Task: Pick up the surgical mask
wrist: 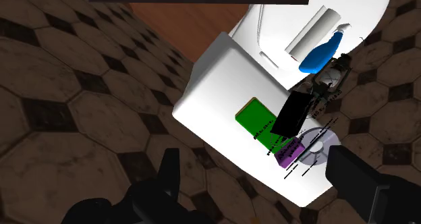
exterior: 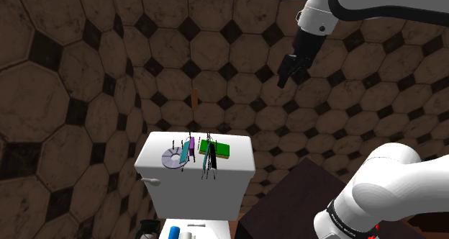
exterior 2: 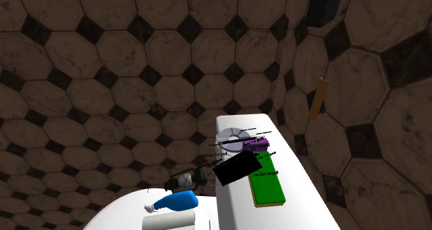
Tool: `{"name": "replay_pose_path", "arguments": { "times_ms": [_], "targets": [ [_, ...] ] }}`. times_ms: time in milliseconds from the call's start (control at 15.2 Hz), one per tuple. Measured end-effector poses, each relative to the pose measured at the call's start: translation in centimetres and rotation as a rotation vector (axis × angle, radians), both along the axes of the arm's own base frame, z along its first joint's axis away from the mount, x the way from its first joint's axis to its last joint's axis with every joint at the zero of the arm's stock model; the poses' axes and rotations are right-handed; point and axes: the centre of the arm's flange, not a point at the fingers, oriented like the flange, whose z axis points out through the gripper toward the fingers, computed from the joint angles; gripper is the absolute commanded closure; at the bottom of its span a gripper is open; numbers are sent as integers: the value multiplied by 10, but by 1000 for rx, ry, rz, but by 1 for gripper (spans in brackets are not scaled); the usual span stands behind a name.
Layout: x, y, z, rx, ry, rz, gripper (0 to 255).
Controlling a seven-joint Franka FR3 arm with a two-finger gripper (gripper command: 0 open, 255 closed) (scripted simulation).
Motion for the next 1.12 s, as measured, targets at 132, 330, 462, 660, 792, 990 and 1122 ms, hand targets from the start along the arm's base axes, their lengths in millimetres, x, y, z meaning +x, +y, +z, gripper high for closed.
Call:
{"name": "replay_pose_path", "arguments": {
  "times_ms": [132,330,462,660,792,990,1122],
  "targets": [
    [5,6,-2,-8,5,4,0],
    [33,34,-10,-51,33,24,0],
    [55,54,-19,-84,55,40,0],
    [83,84,-37,-135,88,64,0],
    [106,106,-49,-168,109,80,0],
    [133,136,-72,-218,144,105,0],
    [153,158,-91,-251,166,122,0]
  ]
}}
